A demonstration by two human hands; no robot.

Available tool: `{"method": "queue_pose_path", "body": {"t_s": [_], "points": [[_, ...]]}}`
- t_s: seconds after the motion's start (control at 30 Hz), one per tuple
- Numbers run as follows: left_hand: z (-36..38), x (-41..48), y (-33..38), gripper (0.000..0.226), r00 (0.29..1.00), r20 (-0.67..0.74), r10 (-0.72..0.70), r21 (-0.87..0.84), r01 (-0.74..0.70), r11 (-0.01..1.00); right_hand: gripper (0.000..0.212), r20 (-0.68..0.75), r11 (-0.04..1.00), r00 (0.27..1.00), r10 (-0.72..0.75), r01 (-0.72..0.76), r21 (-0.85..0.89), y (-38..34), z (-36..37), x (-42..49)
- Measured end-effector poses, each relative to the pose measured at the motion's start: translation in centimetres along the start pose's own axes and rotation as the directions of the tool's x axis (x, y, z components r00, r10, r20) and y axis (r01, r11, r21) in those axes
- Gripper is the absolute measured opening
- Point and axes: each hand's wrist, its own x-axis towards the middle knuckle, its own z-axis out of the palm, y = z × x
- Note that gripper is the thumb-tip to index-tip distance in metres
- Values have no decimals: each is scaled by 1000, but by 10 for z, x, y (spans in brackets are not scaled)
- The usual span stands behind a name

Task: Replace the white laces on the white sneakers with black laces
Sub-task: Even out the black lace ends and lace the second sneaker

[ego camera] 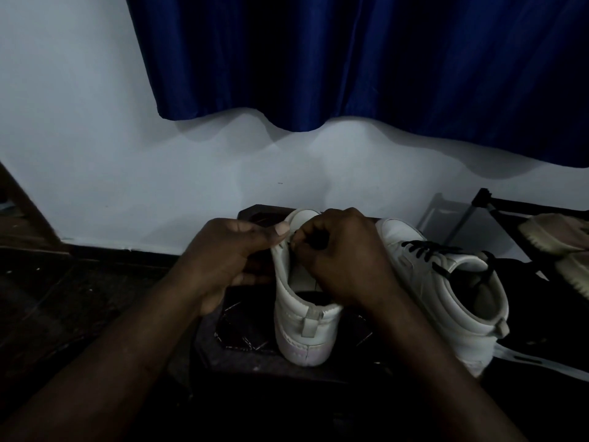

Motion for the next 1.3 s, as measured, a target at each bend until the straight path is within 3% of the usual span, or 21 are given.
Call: {"method": "queue_pose_path", "body": {"t_s": [0.2,0.37,0.47,0.63,0.77,0.87,0.93,1.03,1.1,1.3], "points": [[-1,1,-1,41,995,-15,103,69,-102,992,10,6,1000,1000,-11,11,-2,2,1,0],[-6,4,-3,15,994,8,108,111,-108,988,13,45,983,998,46,-53,178,5,-3,-1],[-9,6,-5,14,987,68,143,185,-153,971,21,28,956,997,75,-80,281,7,-1,-1],[-7,11,-13,18,969,66,237,281,-246,928,24,5,971,999,39,-39,237,8,1,-1],[-4,15,-17,33,948,76,310,493,-306,815,25,8,987,1000,10,-11,158,10,2,1],[-10,18,-12,29,935,91,341,739,-293,607,30,20,990,1000,-12,9,138,12,4,0],[-21,19,-8,27,948,95,305,853,-235,466,34,10,991,1000,-21,19,129,13,4,0],[-38,20,-9,23,974,73,217,908,-155,390,34,-5,991,1000,-22,22,129,13,4,-1],[-41,18,-9,21,969,79,233,891,-174,420,34,-7,992,1000,-25,25,123,13,4,-1],[-18,4,-3,18,874,125,469,646,-430,630,31,0,992,1000,-26,26,124,11,3,0]]}}
